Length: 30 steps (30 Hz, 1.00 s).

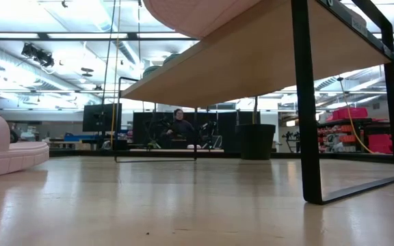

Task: Pick and place slides into the shelf
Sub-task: Put the pink slide on the shelf

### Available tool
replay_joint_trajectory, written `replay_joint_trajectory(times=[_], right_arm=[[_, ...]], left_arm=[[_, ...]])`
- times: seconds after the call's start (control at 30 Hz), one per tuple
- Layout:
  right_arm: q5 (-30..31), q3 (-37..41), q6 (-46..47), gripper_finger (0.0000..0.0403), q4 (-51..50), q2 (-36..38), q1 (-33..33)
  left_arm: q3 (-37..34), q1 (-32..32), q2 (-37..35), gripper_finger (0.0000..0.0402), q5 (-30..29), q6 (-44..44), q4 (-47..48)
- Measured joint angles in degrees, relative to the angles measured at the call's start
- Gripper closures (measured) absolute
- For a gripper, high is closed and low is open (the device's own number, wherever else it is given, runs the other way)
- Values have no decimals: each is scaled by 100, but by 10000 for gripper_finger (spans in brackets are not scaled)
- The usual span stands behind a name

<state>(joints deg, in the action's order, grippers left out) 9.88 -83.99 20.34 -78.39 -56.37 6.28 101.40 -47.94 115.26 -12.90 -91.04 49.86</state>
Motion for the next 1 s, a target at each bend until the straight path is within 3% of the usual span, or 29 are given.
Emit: replay_joint_trajectory(times=[0.2, 0.4, 0.67, 0.8, 1.0], right_arm=[[-62, 0, 0, 175, 2, -163, -1], [-134, 0, 49, 175, 2, -268, 1], [-166, 0, 198, 175, -2, -287, 1], [-163, 0, 286, 175, -2, -286, 1], [-153, 0, 359, 175, 0, -287, -6]], left_arm=[[-982, 104, 0, 339, -236, 464, -3513], [-1940, 208, 0, 392, 709, 572, -5970], [-3672, -27, -13, 374, 824, -251, -9978], [-4664, -49, -246, 374, 762, -808, -11165], [-5864, 39, -1472, 396, 766, -637, -11303]])
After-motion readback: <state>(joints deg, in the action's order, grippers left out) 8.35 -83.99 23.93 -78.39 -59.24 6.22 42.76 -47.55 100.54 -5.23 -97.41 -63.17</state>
